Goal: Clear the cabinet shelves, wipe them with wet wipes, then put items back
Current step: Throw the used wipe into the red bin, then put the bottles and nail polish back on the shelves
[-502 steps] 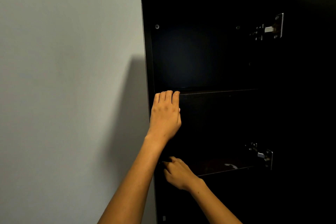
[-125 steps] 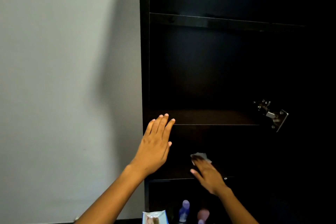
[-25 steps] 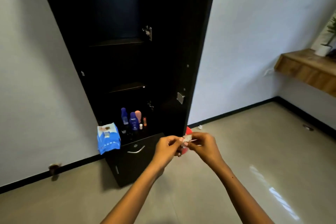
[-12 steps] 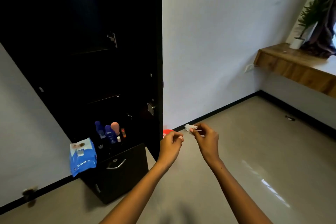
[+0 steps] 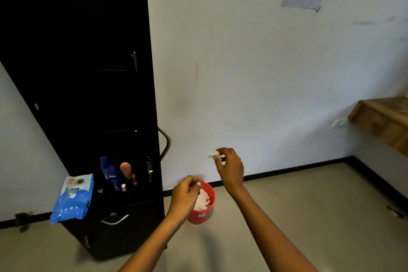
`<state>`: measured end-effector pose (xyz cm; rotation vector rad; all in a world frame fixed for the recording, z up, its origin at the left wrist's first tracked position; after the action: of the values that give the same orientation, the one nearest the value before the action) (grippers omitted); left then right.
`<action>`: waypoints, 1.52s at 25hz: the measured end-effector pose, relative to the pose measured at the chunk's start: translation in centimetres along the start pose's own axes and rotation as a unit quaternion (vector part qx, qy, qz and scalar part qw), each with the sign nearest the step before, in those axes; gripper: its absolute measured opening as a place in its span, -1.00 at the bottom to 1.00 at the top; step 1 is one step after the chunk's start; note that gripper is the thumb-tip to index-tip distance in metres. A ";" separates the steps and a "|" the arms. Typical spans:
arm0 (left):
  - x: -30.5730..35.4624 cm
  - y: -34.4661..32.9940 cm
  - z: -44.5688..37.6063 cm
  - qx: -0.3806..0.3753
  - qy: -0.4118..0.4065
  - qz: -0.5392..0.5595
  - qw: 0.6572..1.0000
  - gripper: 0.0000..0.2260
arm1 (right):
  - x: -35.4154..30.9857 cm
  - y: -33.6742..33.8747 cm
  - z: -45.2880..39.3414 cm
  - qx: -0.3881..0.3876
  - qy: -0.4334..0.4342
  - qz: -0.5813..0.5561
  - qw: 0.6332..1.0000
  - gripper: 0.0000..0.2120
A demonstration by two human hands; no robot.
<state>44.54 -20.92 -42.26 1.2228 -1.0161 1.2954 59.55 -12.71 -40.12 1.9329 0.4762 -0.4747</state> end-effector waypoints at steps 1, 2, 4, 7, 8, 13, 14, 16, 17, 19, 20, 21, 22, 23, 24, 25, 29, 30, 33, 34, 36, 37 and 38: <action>-0.2 -0.2 -0.7 0.008 0.007 0.003 1.000 -0.88 | 0.1 -0.9 -2.1 -0.017 0.015 0.023 0.999 -0.79; -0.5 -0.4 -1.3 0.018 0.015 0.010 1.000 -0.88 | 0.1 -2.0 -4.2 -0.039 0.029 0.058 0.997 -0.74; -0.9 -0.7 -2.1 0.035 0.028 0.014 0.999 -0.88 | 0.6 -4.2 -7.1 -0.084 0.045 0.142 0.985 -0.67; -1.0 -0.4 -2.9 0.058 0.033 0.018 0.998 -0.88 | 1.3 -5.8 -8.6 -0.098 0.032 0.181 0.978 -0.75; -1.1 -0.4 -3.3 0.062 0.035 0.015 0.997 -0.88 | 1.6 -6.1 -8.7 -0.095 0.024 0.173 0.980 -0.77; -1.0 -0.9 -3.9 0.056 0.030 -0.001 0.998 -0.87 | 1.5 -6.0 -6.8 -0.099 0.031 0.120 0.987 -0.83; -0.8 -1.0 -3.8 0.054 0.027 -0.004 0.998 -0.87 | 1.1 -5.7 -6.1 -0.103 0.036 0.112 0.988 -0.83; -0.6 -1.1 -3.4 0.046 0.020 -0.010 0.999 -0.87 | 0.2 -5.1 -4.4 -0.114 0.048 0.106 0.987 -0.83; -0.6 -1.1 -3.0 0.042 0.017 -0.012 0.999 -0.87 | -0.2 -4.7 -3.4 -0.118 0.053 0.108 0.986 -0.83; -0.7 -0.7 -1.6 0.029 0.009 -0.015 0.999 -0.86 | -1.2 -3.8 -1.0 -0.123 0.058 0.116 0.984 -0.82; -0.9 -0.3 -0.7 0.020 0.005 -0.015 1.000 -0.86 | -1.7 -3.3 0.4 -0.125 0.060 0.121 0.983 -0.82; -1.1 0.2 0.4 0.010 0.002 -0.016 1.000 -0.86 | -2.5 -2.7 2.0 -0.126 0.060 0.128 0.982 -0.82; -1.3 0.9 1.5 -0.001 -0.002 -0.018 1.000 -0.86 | -3.2 -2.2 3.5 -0.126 0.058 0.137 0.981 -0.82; -1.5 1.9 2.7 -0.014 -0.008 -0.021 1.000 -0.86 | -4.3 -1.5 5.4 -0.125 0.054 0.147 0.980 -0.81; -1.6 3.0 3.9 -0.026 -0.016 -0.023 0.999 -0.86 | -5.3 -0.9 7.1 -0.126 0.052 0.155 0.978 -0.81; -1.8 4.1 4.8 -0.033 -0.025 -0.024 0.999 -0.86 | -6.2 -0.4 8.7 -0.127 0.051 0.160 0.977 -0.81; -2.1 12.1 9.0 -0.048 -0.058 -0.037 0.996 -0.86 | -13.4 0.0 15.6 -0.140 0.055 0.150 0.977 -0.84; -2.2 14.6 9.7 -0.039 -0.065 -0.038 0.996 -0.86 | -15.6 -0.5 16.9 -0.151 0.059 0.135 0.977 -0.85; -2.4 21.4 10.9 0.002 -0.084 -0.038 0.996 -0.88 | -21.5 -3.0 19.1 -0.156 0.092 0.115 0.977 -0.85; -2.6 23.3 11.0 0.021 -0.084 -0.040 0.995 -0.88 | -22.9 -3.8 19.2 -0.151 0.097 0.116 0.977 -0.86; -2.7 27.2 11.0 0.063 -0.079 -0.038 0.994 -0.89 | -25.7 -5.6 19.2 -0.144 0.104 0.126 0.976 -0.86; -2.8 29.0 10.8 0.082 -0.076 -0.033 0.993 -0.88 | -26.9 -6.5 18.9 -0.141 0.109 0.129 0.975 -0.86; -3.0 30.4 10.4 0.097 -0.069 -0.025 0.993 -0.88 | -27.5 -7.5 18.4 -0.137 0.111 0.130 0.976 -0.86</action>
<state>15.41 -34.69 -41.77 1.4948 -0.9677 1.3072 30.36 -29.90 -38.28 1.7532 0.4000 -0.0206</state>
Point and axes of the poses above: each hand's wrist, its own z-axis away from the middle knuckle, its own y-axis out of the back of the hand, x = y × z, the point moved 6 cm from there along -z, towards the middle knuckle, and after that the axes turned 14 degrees about z, right-handed, at the moved point
